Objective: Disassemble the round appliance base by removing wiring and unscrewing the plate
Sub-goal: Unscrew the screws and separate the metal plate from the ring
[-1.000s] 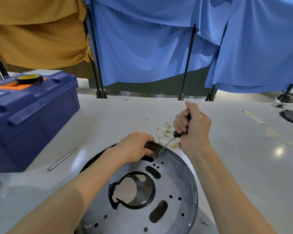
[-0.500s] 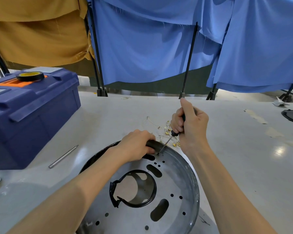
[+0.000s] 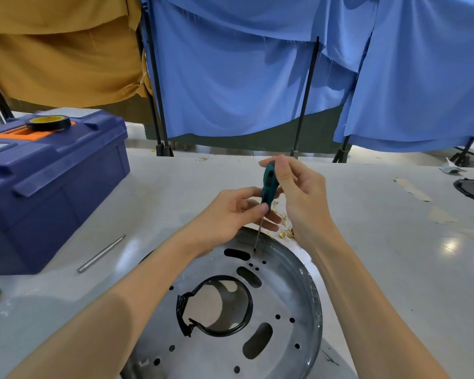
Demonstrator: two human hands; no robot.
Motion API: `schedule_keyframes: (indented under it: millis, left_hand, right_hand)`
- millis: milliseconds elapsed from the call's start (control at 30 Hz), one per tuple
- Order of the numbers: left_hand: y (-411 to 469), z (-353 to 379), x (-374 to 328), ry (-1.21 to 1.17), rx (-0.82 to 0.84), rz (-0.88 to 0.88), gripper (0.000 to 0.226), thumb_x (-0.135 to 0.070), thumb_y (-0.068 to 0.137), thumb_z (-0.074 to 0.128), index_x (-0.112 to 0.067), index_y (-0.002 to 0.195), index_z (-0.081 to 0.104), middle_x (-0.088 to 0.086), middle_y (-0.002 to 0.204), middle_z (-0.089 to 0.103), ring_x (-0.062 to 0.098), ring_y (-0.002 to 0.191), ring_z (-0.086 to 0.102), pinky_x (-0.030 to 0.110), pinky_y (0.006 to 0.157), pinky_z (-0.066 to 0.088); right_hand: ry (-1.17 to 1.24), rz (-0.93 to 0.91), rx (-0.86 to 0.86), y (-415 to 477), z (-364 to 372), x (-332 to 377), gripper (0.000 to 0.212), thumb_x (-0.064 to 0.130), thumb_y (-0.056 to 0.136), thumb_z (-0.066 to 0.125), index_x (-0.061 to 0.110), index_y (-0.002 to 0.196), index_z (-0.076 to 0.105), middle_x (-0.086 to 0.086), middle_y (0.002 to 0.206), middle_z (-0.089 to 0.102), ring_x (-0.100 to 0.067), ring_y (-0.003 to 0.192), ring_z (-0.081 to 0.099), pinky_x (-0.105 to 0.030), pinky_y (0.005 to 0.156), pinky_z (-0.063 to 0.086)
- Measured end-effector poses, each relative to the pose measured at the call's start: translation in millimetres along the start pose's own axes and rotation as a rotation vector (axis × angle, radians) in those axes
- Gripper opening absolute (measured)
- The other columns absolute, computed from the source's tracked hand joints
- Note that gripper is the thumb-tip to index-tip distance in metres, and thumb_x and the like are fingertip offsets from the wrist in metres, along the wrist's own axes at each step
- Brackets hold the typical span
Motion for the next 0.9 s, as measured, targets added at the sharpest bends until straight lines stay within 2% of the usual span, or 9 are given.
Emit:
schedule_keyframes:
  millis: [133,233,367,467,600,667,733,800,900]
  left_hand:
    - [1.0,-1.8,4.0,0.027,-0.020,-0.031,0.013,-0.007,0.099,0.046,-0.006,0.105,0.057,0.013,0.087,0.075,0.026,0.085,0.073,0.031,0.085,0.055]
    - [0.6,-4.4,5.7,0.000,-0.018,-0.040,0.014,-0.005,0.098,0.047,0.003,0.109,0.052,0.015,0.085,0.075,0.028,0.085,0.073,0.034,0.083,0.057]
    - [-3.1,-8.4,6.5,-0.051,-0.034,-0.062,0.021,-0.007,0.096,0.054,0.005,0.112,0.050,0.018,0.086,0.074,0.029,0.084,0.073,0.029,0.074,0.058]
    - [-3.7,-8.7,6.3,-0.113,-0.047,-0.074,0.020,-0.011,0.092,0.061,0.000,0.106,0.050,0.019,0.086,0.074,0.030,0.084,0.073,0.028,0.071,0.058]
    - [-5.7,-2.7,7.8,-0.087,0.056,-0.113,0.029,-0.019,0.102,0.044,-0.016,0.129,0.051,0.012,0.098,0.075,0.023,0.094,0.072,0.026,0.080,0.057]
    - [-6.0,-5.1,9.3,-0.062,0.057,-0.120,0.027,-0.014,0.103,0.041,-0.008,0.124,0.056,0.012,0.098,0.075,0.023,0.095,0.072,0.029,0.081,0.058]
    - [-5.7,-6.8,10.8,-0.046,0.037,-0.111,0.023,-0.010,0.099,0.048,-0.002,0.118,0.056,0.015,0.096,0.074,0.026,0.092,0.072,0.034,0.083,0.058]
    - [-5.2,-6.5,11.1,-0.040,0.018,-0.097,0.025,-0.012,0.095,0.057,0.001,0.115,0.054,0.018,0.093,0.074,0.029,0.091,0.072,0.040,0.086,0.058]
    - [-5.7,-3.6,9.1,-0.049,0.060,-0.081,0.027,-0.021,0.093,0.061,-0.011,0.118,0.056,0.015,0.096,0.074,0.027,0.092,0.072,0.035,0.084,0.058]
  right_hand:
    - [-0.050,-0.101,-0.009,0.0,-3.4,10.2,0.021,0.019,0.101,0.048,0.018,0.102,0.068,-0.007,0.086,0.068,-0.021,0.084,0.067,-0.030,0.069,0.057]
    - [-0.027,-0.082,0.036,-1.7,4.9,14.2,0.013,0.024,0.094,0.060,0.016,0.098,0.070,0.005,0.089,0.070,-0.010,0.087,0.068,-0.023,0.072,0.055]
    - [-0.128,-0.088,0.055,-4.8,10.3,16.2,0.026,0.015,0.079,0.078,0.022,0.103,0.072,-0.002,0.099,0.063,-0.005,0.083,0.059,-0.019,0.075,0.052]
    - [-0.122,-0.090,0.070,-6.3,10.7,19.7,0.035,-0.001,0.084,0.068,0.025,0.107,0.070,-0.001,0.096,0.065,-0.004,0.078,0.056,-0.019,0.077,0.053]
    - [-0.057,-0.044,0.143,-6.0,7.3,17.9,0.044,-0.013,0.092,0.047,0.019,0.114,0.068,-0.009,0.101,0.069,-0.013,0.088,0.069,-0.022,0.077,0.057]
    - [0.001,-0.019,0.200,-6.7,10.9,18.6,0.034,-0.006,0.095,0.048,0.015,0.113,0.067,-0.009,0.101,0.069,-0.013,0.092,0.069,-0.022,0.076,0.057]
    - [-0.058,-0.060,0.211,-6.7,13.9,21.5,0.018,0.013,0.090,0.064,0.019,0.106,0.068,-0.005,0.106,0.066,-0.007,0.096,0.064,-0.019,0.076,0.055]
    - [-0.156,-0.092,0.175,-6.7,14.3,21.6,0.023,0.025,0.080,0.076,0.026,0.101,0.069,0.001,0.105,0.064,-0.006,0.094,0.061,-0.020,0.079,0.054]
    - [-0.160,-0.080,0.106,-6.7,12.9,19.8,0.031,0.016,0.081,0.076,0.028,0.109,0.069,0.003,0.096,0.068,-0.012,0.088,0.063,-0.022,0.081,0.053]
Point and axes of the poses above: each hand's wrist, its own y-axis towards the middle knuckle, its own z-axis out of the palm, x = y × z, the point moved 6 cm from there along y, towards the middle knuckle
